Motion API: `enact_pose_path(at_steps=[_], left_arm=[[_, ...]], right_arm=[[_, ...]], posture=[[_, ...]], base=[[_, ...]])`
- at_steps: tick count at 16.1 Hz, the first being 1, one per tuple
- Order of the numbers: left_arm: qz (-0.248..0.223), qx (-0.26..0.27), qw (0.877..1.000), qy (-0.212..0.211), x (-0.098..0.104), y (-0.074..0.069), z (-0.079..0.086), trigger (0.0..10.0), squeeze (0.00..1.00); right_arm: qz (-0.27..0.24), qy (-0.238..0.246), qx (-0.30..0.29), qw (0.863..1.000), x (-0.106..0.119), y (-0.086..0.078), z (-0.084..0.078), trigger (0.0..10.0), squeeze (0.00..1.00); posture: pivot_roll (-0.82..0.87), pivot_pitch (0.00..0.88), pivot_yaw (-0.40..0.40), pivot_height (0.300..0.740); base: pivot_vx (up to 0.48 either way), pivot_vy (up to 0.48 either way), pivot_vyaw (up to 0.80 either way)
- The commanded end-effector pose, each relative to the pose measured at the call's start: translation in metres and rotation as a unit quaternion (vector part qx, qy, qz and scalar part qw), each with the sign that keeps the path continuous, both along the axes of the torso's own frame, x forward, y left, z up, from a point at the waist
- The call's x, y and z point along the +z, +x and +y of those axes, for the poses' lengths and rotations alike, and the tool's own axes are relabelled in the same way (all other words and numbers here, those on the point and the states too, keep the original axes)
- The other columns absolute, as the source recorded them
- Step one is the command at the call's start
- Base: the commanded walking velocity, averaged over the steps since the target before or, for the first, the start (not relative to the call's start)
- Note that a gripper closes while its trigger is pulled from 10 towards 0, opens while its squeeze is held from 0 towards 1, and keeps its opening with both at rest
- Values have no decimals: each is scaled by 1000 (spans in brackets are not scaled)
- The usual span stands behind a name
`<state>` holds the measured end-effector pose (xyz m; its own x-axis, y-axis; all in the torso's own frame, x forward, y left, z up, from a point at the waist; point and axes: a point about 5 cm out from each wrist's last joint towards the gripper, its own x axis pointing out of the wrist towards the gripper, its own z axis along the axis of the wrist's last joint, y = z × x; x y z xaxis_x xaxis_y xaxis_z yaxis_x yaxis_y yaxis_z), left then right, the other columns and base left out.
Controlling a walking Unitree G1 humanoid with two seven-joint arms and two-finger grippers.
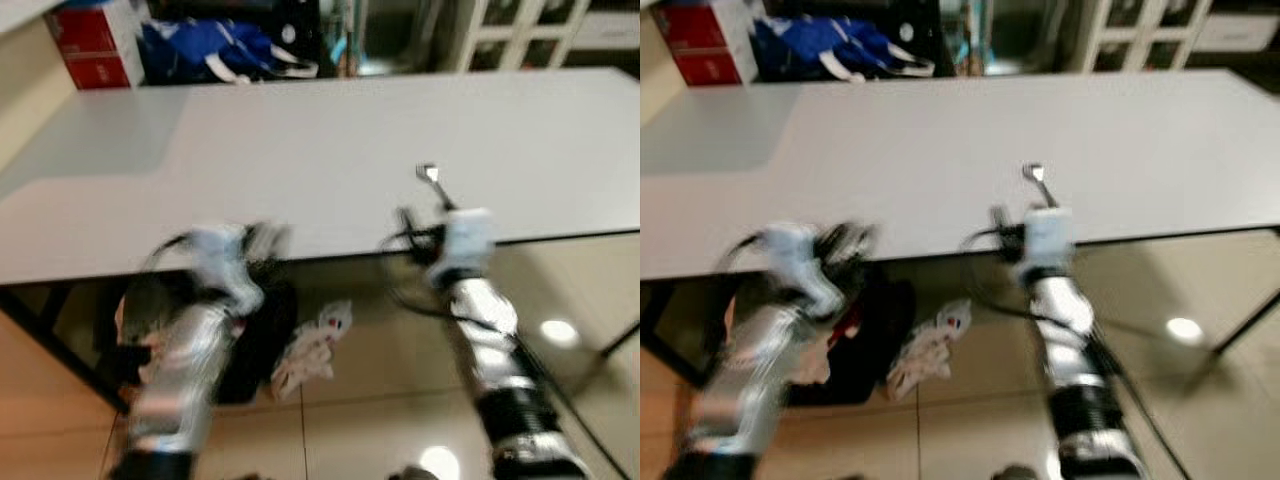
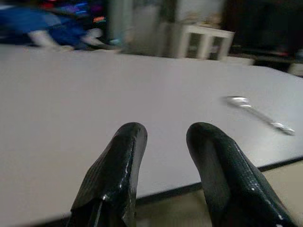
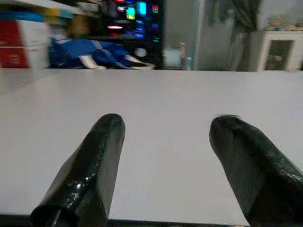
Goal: Setting the table
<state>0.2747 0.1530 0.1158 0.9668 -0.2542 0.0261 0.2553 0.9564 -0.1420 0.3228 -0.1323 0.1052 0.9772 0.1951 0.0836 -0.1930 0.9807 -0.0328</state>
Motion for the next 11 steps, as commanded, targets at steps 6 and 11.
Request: enact_pose_path(at_steps=[6, 11], left_arm=[[-9, -24, 1000, -13, 6, 3, 3, 10000, 0], [-5, 21, 999, -40, 5, 3, 29, 10000, 0]], right_arm=[[29, -24, 120, 992, 0, 14, 28, 10000, 0], [30, 24, 113, 993, 12, 28, 19, 10000, 0]], posture=[[-89, 13, 18, 740], [-76, 21, 10, 740]], base=[[0, 480, 0], [0, 480, 0]])
